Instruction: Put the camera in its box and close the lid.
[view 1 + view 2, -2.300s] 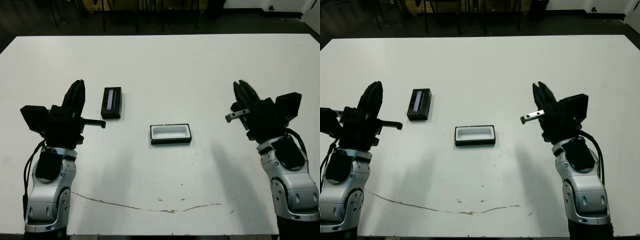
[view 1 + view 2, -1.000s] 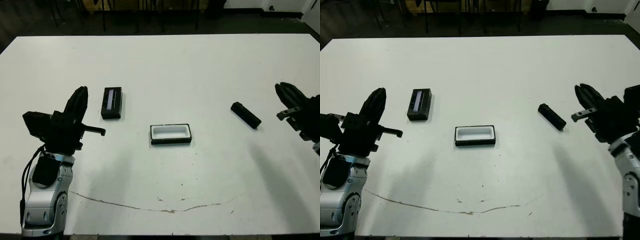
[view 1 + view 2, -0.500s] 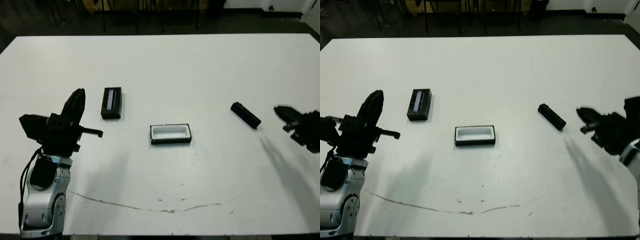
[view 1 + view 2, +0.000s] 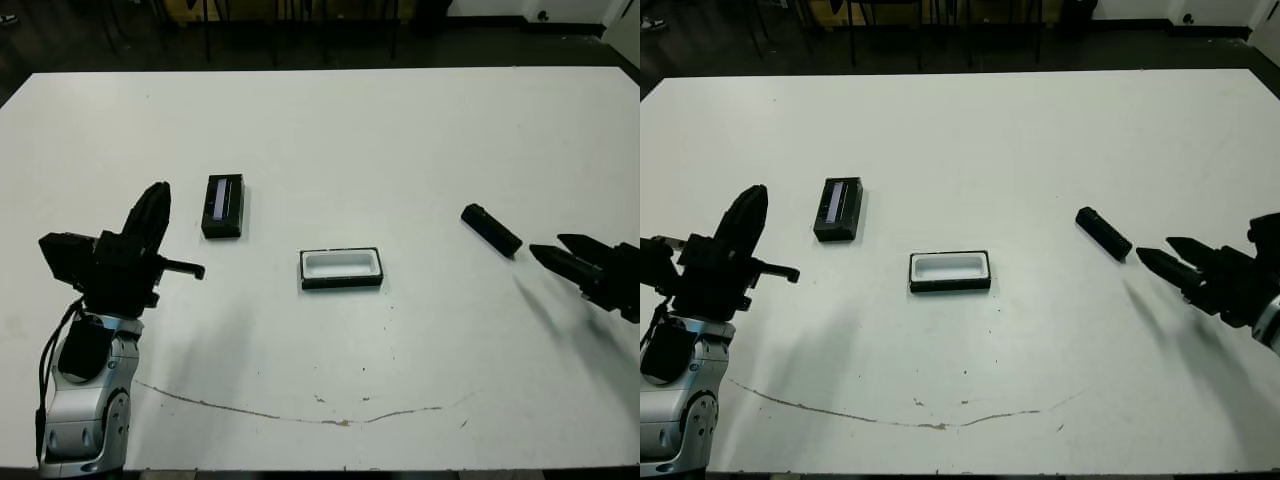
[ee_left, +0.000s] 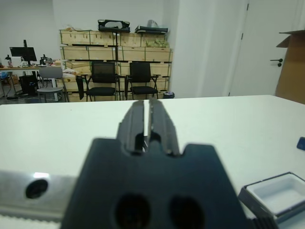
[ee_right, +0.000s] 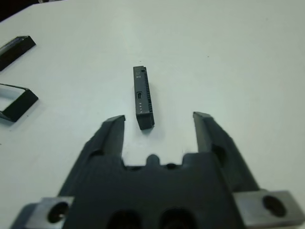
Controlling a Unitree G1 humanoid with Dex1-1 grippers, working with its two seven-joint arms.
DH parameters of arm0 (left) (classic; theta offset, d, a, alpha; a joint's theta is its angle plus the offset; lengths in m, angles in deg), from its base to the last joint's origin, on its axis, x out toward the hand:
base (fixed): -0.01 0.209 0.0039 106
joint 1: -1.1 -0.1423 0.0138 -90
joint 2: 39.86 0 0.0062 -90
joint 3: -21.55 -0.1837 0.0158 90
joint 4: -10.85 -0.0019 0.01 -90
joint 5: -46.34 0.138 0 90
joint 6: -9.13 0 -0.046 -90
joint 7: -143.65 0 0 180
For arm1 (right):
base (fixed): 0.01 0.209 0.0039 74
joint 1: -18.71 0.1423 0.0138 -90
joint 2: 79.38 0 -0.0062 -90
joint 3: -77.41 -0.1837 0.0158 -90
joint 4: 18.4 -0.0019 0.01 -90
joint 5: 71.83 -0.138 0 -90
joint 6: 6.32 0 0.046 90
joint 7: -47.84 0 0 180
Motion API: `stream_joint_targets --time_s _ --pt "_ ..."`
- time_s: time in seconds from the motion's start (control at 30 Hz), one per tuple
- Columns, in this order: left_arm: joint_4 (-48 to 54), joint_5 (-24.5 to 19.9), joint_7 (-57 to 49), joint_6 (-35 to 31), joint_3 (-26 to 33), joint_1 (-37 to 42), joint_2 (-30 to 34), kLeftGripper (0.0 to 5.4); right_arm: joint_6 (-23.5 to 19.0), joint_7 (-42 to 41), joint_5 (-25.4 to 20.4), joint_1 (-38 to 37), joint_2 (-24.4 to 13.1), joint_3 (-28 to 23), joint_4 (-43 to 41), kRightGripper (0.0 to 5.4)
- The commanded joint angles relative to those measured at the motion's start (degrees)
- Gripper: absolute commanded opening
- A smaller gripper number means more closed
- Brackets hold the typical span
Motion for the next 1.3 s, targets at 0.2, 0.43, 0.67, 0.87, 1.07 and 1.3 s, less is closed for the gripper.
stream_joint_targets --time_s 0.2,0.43,0.67,0.87,1.07,1.3 --pt "-0.9 0.0 0.1 -0.7 0.3 -0.9 1.1 0.00 -0.9 0.6 0.2 0.4 1.4 1.3 0.2 4.67" --pt "-0.8 -0.2 0.2 -0.8 0.2 -0.8 1.2 0.00 -1.0 0.9 0.2 0.0 1.8 2.3 -1.6 5.38" --pt "-0.8 -0.5 0.2 -0.7 0.2 -0.9 1.1 0.00 -1.4 1.8 0.5 -0.7 2.5 2.9 -4.1 5.38" --pt "-0.5 -0.3 -0.1 -1.1 0.1 -1.1 1.1 0.00 -3.7 4.0 0.4 -0.1 3.3 3.7 -5.1 5.38" --pt "-0.8 -0.2 0.2 -0.7 0.2 -1.1 1.4 0.00 -1.4 2.3 0.8 2.0 5.0 4.9 -1.5 5.38" --pt "-0.6 -0.9 0.1 -1.3 0.2 -1.3 1.3 0.00 -1.8 5.1 2.1 3.1 7.1 6.6 -2.4 5.38"
